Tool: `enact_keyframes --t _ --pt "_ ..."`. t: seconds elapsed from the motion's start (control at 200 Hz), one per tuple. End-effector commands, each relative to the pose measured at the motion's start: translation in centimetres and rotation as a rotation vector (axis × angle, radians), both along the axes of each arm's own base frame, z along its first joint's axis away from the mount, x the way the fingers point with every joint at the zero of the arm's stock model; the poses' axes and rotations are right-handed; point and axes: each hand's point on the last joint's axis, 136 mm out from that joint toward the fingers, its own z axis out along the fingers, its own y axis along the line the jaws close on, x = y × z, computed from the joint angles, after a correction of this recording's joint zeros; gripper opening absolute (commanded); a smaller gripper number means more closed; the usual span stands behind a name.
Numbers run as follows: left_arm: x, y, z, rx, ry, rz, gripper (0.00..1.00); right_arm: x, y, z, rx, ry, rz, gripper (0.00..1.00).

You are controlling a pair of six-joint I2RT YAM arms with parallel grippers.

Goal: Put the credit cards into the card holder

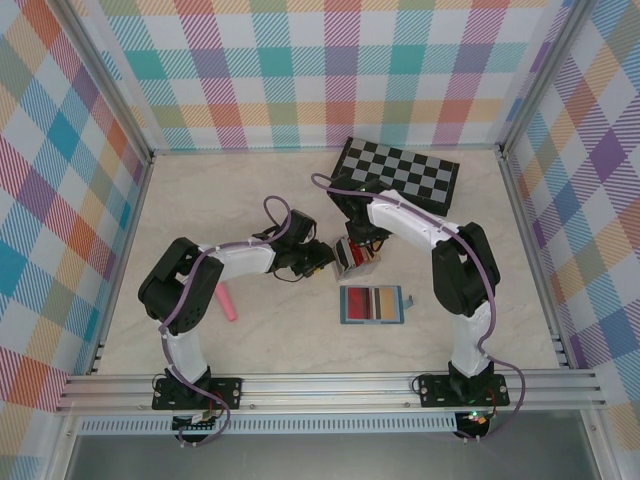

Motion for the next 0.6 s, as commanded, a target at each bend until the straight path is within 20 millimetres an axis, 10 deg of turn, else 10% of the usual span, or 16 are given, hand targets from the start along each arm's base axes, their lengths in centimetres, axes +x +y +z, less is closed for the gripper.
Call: enact_keyframes --t 0.0,0.595 --pt "-0.4 0.7 -1.2 0.039 0.023 -0.005 0.38 0.1 -0.1 2.7 0.016 -0.044 0.011 0.24" --pt "-0.2 0.4 -0.7 0.028 0.016 -0.014 0.38 -0.3 0.2 4.0 0.035 -0.062 0.030 0.17"
